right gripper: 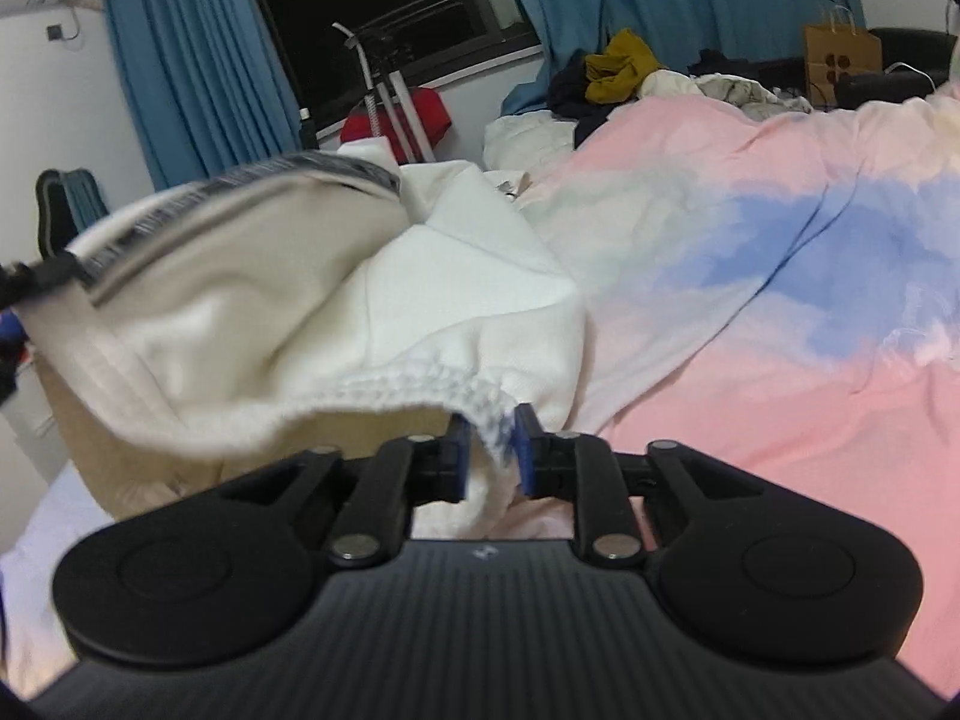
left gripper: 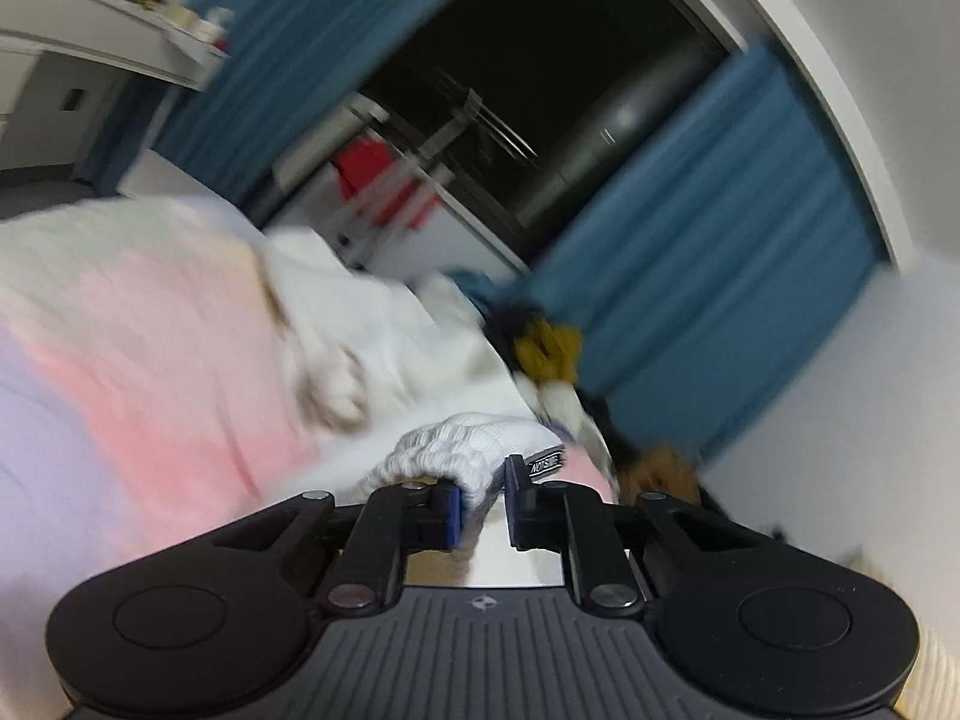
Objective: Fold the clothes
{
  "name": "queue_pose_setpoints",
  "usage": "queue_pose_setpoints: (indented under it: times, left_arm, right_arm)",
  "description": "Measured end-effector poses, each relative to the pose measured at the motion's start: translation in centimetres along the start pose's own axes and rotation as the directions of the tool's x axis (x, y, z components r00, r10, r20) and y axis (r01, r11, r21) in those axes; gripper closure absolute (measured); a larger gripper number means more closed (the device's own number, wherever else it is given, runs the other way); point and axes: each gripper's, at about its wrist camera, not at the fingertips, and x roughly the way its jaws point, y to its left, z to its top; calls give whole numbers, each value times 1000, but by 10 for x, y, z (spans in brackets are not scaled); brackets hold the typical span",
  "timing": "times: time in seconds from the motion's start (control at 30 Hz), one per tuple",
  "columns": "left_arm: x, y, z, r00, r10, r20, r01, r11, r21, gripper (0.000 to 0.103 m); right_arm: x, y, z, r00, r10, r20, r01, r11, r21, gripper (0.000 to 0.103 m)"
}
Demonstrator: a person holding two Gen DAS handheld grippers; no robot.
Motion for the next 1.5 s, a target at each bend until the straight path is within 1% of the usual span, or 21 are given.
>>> queue_pose_setpoints:
  times: [0.03, 0.07, 0.13, 0.27, 0.33, 0.43, 0.5, 0.57, 0.6, 0.63, 0.67, 0.73, 0.83, 0.87, 0.9, 1.0, 1.13, 1.27, 1.37, 1.43, 1.5]
  left_arm:
    - [0, 12, 6, 1000, 8, 14, -8, 999, -34, 92]
    - [1, 26, 11, 999, 15, 28, -13, 997, -76, 92]
    - [6, 52, 19, 998, 37, 44, -30, 989, -144, 92]
    - [19, 103, 34, 993, 104, 49, -88, 963, -256, 93]
    - [20, 126, 39, 988, 152, 39, -134, 947, -292, 94]
    - [22, 155, 37, 983, 184, -14, -176, 913, -367, 94]
    - [23, 169, 36, 981, 187, -43, -188, 896, -403, 93]
    - [24, 178, 34, 984, 173, -49, -177, 879, -442, 92]
    - [23, 180, 34, 985, 166, -45, -168, 874, -457, 91]
    - [22, 179, 34, 986, 161, -45, -164, 874, -458, 91]
    - [20, 178, 34, 987, 156, -45, -159, 874, -460, 90]
    - [10, 170, 29, 989, 141, -49, -147, 873, -465, 89]
    - [0, 158, 18, 990, 128, -63, -143, 873, -466, 80]
    - [0, 153, 13, 989, 129, -71, -148, 874, -463, 74]
    - [0, 149, 8, 988, 130, -80, -153, 875, -460, 62]
    - [-1, 136, -6, 985, 134, -105, -168, 877, -450, 46]
    - [-3, 119, -25, 980, 139, -139, -187, 880, -437, 44]
    - [4, 112, -43, 968, 177, -180, -238, 877, -417, 44]
    - [10, 116, -52, 975, 154, -162, -212, 865, -456, 48]
    - [12, 118, -51, 978, 148, -146, -200, 865, -460, 67]
    - [14, 121, -45, 979, 155, -130, -198, 863, -465, 93]
  right_arm:
    - [1, 3, -2, 1000, 6, -5, -6, 1000, -13, 69]
    - [2, 7, -4, 1000, 8, -14, -8, 1000, -27, 52]
    - [5, 14, -8, 1000, 2, -29, -3, 999, -54, 36]
    - [12, 24, -14, 999, -9, -46, 4, 994, -110, 35]
    - [19, 29, -18, 998, 19, -60, -26, 992, -122, 35]
    - [27, 38, -20, 994, 83, -65, -92, 986, -138, 35]
    - [29, 47, -20, 991, 122, -57, -130, 977, -171, 42]
    - [32, 51, -20, 987, 144, -66, -153, 972, -178, 63]
    - [33, 52, -21, 988, 136, -70, -146, 974, -175, 68]
    - [32, 51, -20, 990, 120, -71, -131, 976, -174, 83]
    - [31, 48, -18, 992, 104, -72, -115, 979, -171, 88]
    - [26, 43, -12, 993, 100, -57, -107, 984, -143, 90]
    - [5, 48, 0, 993, 120, 13, -117, 983, -145, 91]
    - [-4, 52, 3, 991, 123, 44, -114, 980, -166, 91]
    - [-13, 56, 6, 989, 125, 74, -110, 976, -187, 91]
    - [-35, 61, 16, 982, 134, 137, -104, 973, -205, 91]
    - [-47, 64, 19, 981, 89, 175, -42, 966, -257, 91]
    - [-44, 56, 20, 987, 66, 149, -33, 976, -215, 91]
    - [-40, 53, 19, 989, 44, 140, -14, 979, -203, 92]
    - [-36, 53, 17, 992, 23, 123, 4, 978, -208, 92]
    - [-30, 50, 14, 995, 0, 97, 21, 978, -207, 92]
